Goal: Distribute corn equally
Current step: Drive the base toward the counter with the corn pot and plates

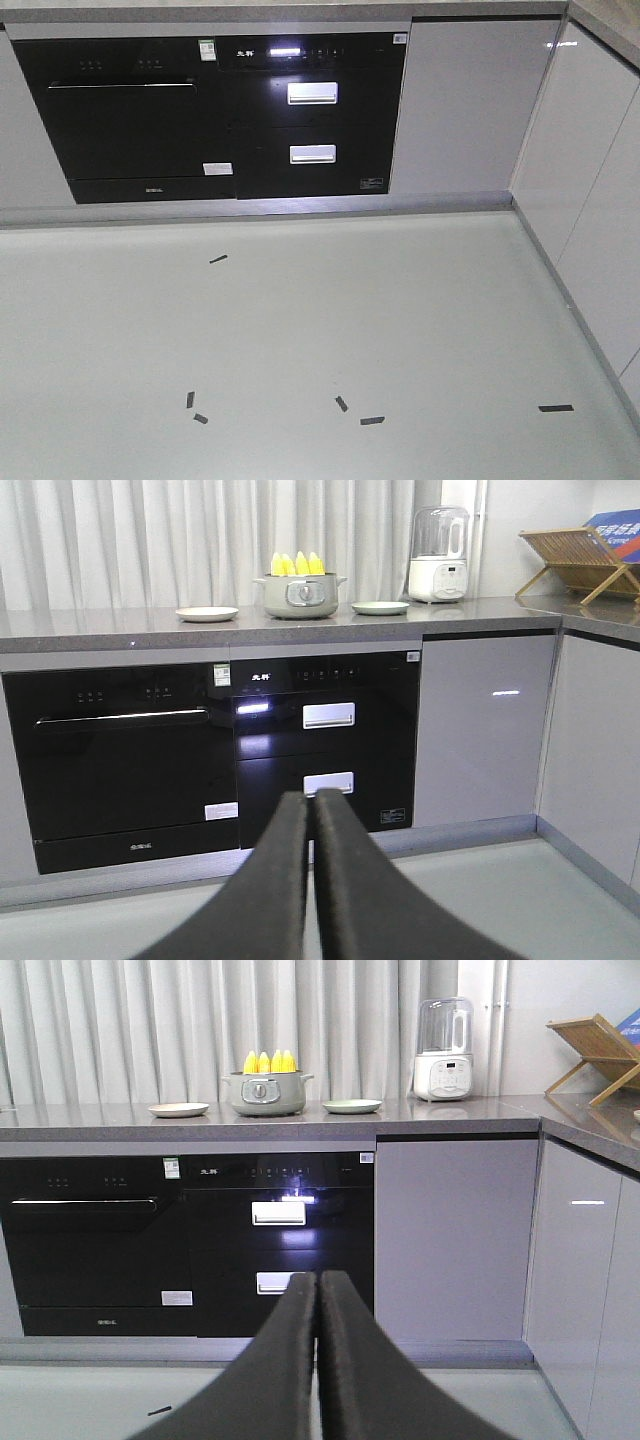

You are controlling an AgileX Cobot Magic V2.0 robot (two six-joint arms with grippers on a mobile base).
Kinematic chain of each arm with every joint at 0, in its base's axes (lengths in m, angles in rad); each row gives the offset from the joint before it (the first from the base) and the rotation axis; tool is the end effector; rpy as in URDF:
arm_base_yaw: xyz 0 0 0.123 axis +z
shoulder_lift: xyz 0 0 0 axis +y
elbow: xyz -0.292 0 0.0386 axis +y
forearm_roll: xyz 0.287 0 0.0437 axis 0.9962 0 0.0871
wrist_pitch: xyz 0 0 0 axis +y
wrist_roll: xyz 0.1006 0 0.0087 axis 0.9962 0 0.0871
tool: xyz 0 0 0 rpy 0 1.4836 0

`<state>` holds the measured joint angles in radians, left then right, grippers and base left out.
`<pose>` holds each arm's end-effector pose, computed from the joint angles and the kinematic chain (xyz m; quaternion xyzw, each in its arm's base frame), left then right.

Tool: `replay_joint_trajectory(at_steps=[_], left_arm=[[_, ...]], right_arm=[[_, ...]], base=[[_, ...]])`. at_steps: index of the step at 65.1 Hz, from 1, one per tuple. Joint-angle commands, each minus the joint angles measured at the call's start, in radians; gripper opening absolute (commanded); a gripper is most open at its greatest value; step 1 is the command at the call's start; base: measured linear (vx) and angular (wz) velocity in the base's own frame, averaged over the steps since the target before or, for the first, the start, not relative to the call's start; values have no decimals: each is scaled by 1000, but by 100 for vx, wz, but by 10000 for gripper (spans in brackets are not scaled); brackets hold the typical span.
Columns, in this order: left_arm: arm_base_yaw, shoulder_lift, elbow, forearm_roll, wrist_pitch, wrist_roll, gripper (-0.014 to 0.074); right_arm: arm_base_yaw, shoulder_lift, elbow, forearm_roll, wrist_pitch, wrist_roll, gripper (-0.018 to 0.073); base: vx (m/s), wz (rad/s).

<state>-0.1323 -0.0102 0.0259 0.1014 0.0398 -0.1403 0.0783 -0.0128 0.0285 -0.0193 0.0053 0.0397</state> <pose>0.0954 -0.0123 0.2009 0.0310 0.6950 -0.0600 0.7158 0.0956 0.0075 0.2036 -0.0197 0.6830 0.0360 0.7292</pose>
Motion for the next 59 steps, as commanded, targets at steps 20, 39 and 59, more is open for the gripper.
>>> replay_joint_trajectory(at_steps=[20,39,59], left_arm=[[1,-17,15,-10,-79,0,-6],[1,-17,15,-10,-79,0,-6],[1,-17,15,-10,-79,0,-6]], right_arm=[[-4,-2,8,-8,-74,-3,-11],[-4,-2,8,-8,-74,-3,-11],[-4,-2,8,-8,-74,-3,-11]], base=[[5,-1],[11,-5],[12,0]])
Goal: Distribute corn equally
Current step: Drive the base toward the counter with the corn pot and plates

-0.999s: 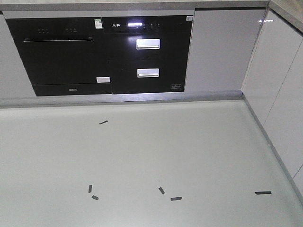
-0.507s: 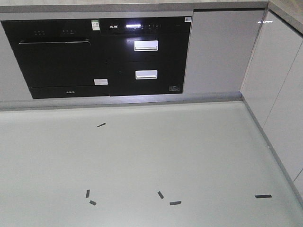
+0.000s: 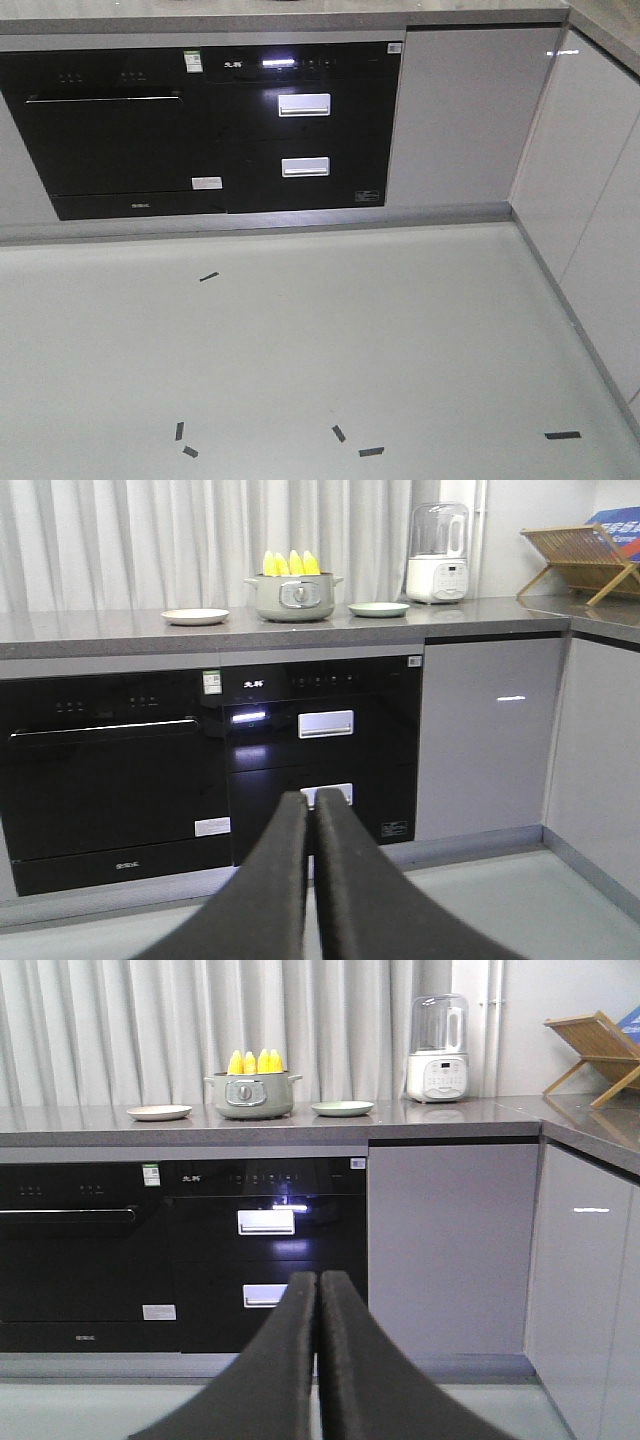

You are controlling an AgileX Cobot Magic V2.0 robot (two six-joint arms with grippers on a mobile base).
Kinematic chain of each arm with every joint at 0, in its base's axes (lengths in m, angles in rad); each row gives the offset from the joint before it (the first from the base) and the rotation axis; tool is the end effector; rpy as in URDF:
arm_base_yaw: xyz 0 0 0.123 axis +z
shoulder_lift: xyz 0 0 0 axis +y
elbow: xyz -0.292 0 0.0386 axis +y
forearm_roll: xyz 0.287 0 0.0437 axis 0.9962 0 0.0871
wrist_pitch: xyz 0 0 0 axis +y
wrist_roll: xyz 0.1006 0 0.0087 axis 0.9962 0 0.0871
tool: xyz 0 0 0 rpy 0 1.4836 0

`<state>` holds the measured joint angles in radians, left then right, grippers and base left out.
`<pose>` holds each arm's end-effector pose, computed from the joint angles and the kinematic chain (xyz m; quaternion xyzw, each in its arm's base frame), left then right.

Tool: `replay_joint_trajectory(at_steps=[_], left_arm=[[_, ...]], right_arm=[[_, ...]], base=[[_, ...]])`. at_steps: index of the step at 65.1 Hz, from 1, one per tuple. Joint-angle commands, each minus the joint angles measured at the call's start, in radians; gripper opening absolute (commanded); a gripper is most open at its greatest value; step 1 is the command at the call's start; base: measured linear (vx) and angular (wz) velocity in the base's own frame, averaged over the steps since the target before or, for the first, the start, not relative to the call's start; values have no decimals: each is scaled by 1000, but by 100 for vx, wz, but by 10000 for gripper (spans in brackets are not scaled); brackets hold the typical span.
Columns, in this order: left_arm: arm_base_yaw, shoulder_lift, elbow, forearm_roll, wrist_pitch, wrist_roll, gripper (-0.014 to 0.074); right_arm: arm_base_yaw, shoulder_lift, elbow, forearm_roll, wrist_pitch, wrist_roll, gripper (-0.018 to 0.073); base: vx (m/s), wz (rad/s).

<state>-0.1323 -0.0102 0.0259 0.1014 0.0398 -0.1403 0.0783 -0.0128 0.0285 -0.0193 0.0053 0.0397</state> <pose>0.0954 -0.0123 0.2009 0.0310 0.6950 -0.0600 0.7158 0.0956 0.0075 0.2036 -0.0197 0.6830 0.0360 0.7292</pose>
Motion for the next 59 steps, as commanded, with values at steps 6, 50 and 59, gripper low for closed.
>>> replay_joint_trajectory(at_steps=[6,50,59], left_arm=[[1,-17,15,-10,-79,0,-6],[1,-17,15,-10,-79,0,-6],[1,-17,15,-10,-79,0,-6]], right_arm=[[-4,-2,8,-8,-74,-3,-11],[-4,-2,8,-8,-74,-3,-11],[-4,-2,8,-8,-74,-3,-11]], base=[[12,14],[17,5],[20,1]])
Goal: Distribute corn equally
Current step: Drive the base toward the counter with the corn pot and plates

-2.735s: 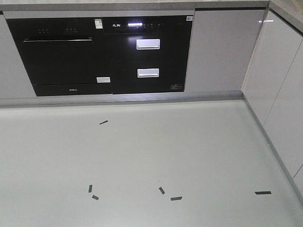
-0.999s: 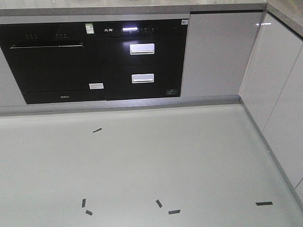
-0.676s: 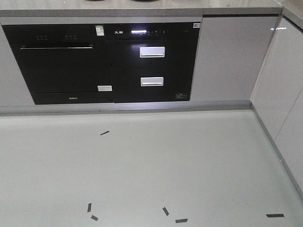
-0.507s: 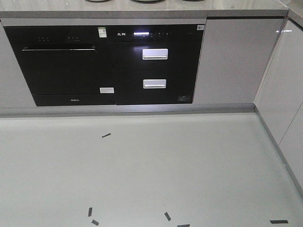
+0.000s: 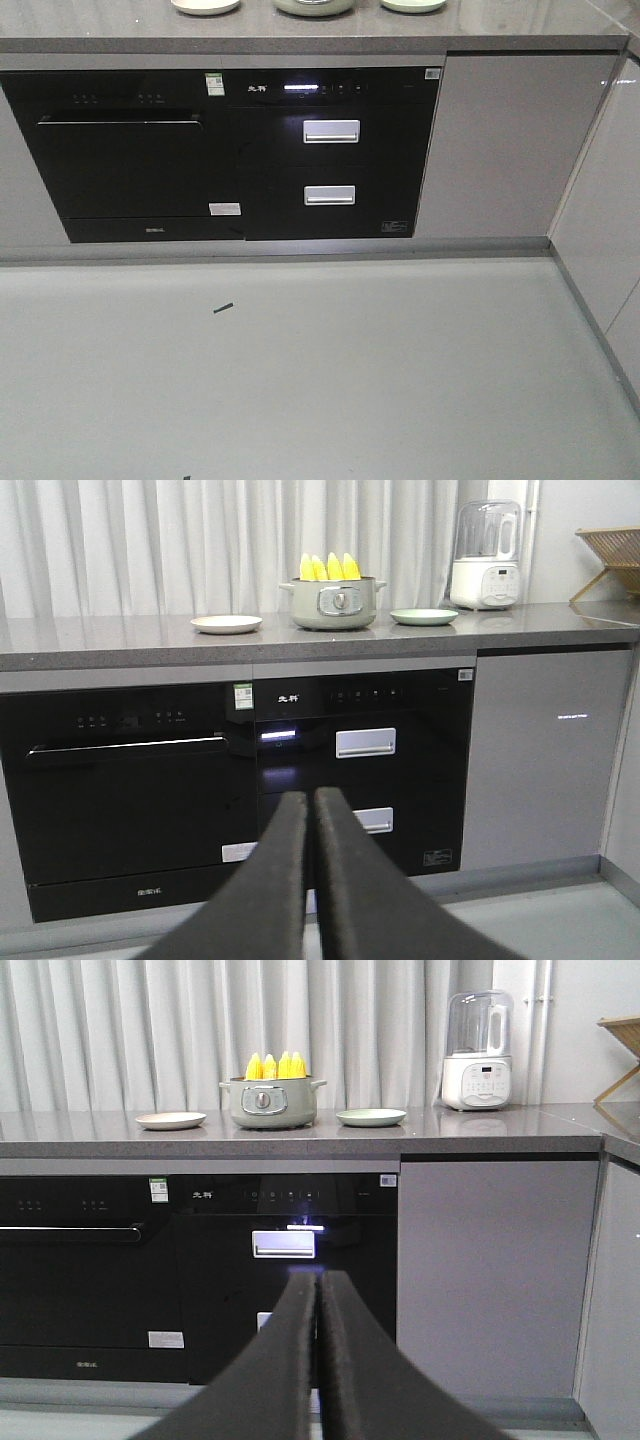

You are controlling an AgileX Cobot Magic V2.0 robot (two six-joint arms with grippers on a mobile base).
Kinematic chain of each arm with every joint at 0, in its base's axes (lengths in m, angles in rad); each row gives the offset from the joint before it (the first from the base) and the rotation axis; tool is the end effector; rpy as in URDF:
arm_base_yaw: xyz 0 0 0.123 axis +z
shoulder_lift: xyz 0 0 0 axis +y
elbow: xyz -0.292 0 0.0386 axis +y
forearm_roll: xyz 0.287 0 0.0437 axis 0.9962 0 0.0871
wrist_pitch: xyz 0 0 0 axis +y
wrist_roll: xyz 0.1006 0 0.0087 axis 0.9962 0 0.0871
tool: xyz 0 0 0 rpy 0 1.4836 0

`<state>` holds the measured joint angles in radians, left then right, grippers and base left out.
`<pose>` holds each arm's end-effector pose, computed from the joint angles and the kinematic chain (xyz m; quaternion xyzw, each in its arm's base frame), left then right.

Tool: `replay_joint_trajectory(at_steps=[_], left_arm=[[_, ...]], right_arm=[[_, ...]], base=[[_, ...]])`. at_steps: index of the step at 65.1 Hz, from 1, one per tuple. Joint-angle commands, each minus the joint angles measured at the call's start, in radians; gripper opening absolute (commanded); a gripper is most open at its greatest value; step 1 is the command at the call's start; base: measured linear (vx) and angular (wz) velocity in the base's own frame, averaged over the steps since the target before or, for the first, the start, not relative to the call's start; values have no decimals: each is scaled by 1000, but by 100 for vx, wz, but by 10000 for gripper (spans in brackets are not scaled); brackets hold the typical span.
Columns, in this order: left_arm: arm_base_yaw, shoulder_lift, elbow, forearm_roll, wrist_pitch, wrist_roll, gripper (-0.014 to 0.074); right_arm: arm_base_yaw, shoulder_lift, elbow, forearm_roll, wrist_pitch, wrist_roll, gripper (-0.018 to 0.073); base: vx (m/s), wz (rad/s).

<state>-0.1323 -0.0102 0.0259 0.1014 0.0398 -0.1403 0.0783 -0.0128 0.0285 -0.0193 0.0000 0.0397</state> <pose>0.0954 -0.0123 0.2009 0.0310 0.6950 -0.0600 0.7158 0.0956 0.0075 0.2042 -0.0197 0.6811 0.0361 0.7310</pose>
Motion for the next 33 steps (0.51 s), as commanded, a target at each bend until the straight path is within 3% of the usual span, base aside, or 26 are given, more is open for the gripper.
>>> replay_joint_trajectory(at_steps=[1,33], left_arm=[[1,-17,15,-10,-79,0,-6],[1,-17,15,-10,-79,0,-6]], right_arm=[[-4,-2,8,-8,-69,-3,-11],[-4,-2,8,-8,-69,-3,-11]], base=[[20,0],[20,0]])
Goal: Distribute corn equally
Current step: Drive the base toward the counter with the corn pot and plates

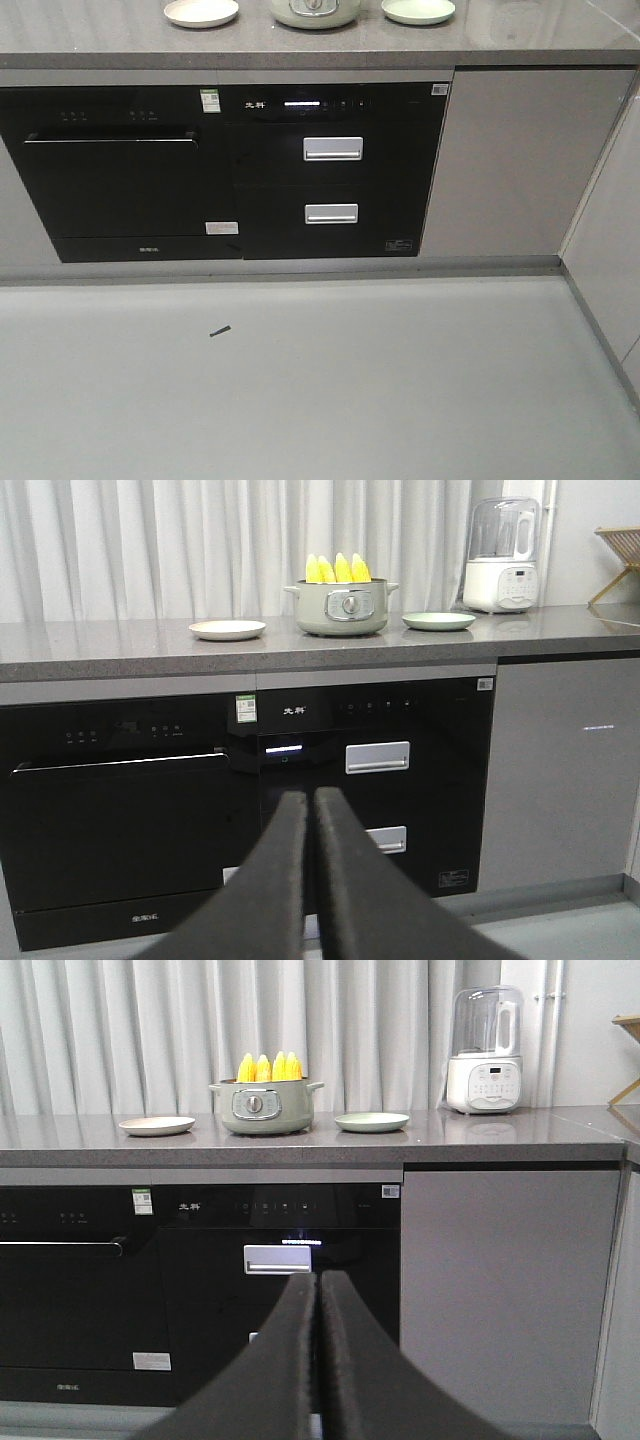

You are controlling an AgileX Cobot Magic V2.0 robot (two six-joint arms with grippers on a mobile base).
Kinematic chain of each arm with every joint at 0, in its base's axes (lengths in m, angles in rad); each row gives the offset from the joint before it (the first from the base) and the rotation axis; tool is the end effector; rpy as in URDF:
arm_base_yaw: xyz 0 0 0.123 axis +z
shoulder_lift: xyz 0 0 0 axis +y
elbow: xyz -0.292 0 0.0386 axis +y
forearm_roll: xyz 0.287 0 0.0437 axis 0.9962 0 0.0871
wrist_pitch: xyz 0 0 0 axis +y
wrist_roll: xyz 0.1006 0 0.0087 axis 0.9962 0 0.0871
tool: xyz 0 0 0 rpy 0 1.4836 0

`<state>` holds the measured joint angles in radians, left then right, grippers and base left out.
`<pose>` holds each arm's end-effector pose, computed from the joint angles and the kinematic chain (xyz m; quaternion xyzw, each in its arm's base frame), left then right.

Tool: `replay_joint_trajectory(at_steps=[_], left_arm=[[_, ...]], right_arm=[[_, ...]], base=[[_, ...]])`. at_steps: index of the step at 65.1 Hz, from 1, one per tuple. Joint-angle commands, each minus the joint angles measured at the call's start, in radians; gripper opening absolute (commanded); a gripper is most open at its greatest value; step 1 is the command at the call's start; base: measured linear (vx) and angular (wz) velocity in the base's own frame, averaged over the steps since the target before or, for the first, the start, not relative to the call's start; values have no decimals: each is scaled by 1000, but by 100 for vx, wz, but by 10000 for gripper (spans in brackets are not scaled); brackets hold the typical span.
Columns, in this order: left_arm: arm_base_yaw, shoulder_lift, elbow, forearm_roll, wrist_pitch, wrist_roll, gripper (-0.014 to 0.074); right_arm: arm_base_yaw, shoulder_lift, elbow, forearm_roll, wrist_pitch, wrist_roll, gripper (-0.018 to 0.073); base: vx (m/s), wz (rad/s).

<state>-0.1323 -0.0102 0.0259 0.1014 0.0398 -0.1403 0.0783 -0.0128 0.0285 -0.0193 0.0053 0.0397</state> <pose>0.0954 -0.0123 0.2009 0.0310 0.6950 -0.0600 0.7158 0.0956 0.0075 0.2036 -0.0197 0.6830 0.0360 0.7292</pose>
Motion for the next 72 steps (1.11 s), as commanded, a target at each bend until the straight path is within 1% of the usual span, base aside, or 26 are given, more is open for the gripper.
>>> replay_joint_trajectory(at_steps=[1,72], left_arm=[[1,-17,15,-10,-79,0,-6],[1,-17,15,-10,-79,0,-6]], right_arm=[[-4,-2,8,-8,-74,-3,-11],[-4,-2,8,-8,-74,-3,-11]], base=[[19,0],[17,-2]])
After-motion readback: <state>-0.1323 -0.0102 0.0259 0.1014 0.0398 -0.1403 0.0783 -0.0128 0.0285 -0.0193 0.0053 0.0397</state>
